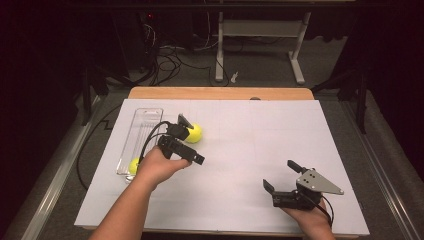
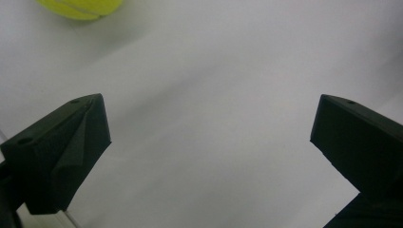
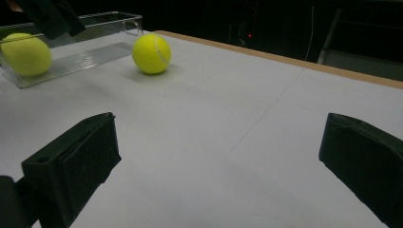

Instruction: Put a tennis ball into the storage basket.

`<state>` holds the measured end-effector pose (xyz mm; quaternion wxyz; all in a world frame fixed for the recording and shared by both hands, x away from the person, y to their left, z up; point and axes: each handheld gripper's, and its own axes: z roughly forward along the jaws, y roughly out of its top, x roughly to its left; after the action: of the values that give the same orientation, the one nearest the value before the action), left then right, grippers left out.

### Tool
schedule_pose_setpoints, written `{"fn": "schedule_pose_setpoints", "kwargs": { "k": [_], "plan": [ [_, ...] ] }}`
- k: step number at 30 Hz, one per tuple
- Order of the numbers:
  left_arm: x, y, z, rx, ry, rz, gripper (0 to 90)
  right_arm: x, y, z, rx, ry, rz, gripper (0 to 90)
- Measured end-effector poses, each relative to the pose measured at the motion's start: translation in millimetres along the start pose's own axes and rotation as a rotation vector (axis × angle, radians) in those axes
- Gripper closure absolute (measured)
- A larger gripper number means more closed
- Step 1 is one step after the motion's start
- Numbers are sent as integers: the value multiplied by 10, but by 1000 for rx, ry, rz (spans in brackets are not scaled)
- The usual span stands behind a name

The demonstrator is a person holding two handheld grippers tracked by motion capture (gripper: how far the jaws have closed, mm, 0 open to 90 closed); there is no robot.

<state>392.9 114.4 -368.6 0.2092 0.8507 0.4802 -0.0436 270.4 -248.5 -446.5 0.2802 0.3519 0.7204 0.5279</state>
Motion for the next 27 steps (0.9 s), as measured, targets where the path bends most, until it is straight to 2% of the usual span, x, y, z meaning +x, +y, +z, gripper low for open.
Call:
{"fn": "schedule_pose_setpoints", "kwargs": {
  "k": [6, 13, 16, 21, 27],
  "plan": [
    [129, 161, 10, -7, 22, -44, 7, -7, 14, -22, -14, 8, 4, 1],
    [184, 351, 73, 13, 37, -55, 7, -2, 18, -20, -18, 15, 6, 1],
    [217, 417, 106, 25, 63, -61, 7, 2, 20, -20, -19, 17, 8, 1],
    [320, 528, 146, 6, 42, -95, 7, 8, 15, -17, -18, 22, 6, 1],
    [407, 658, 230, 12, 67, -99, 7, 12, 11, -15, -19, 28, 7, 1]
  ]
}}
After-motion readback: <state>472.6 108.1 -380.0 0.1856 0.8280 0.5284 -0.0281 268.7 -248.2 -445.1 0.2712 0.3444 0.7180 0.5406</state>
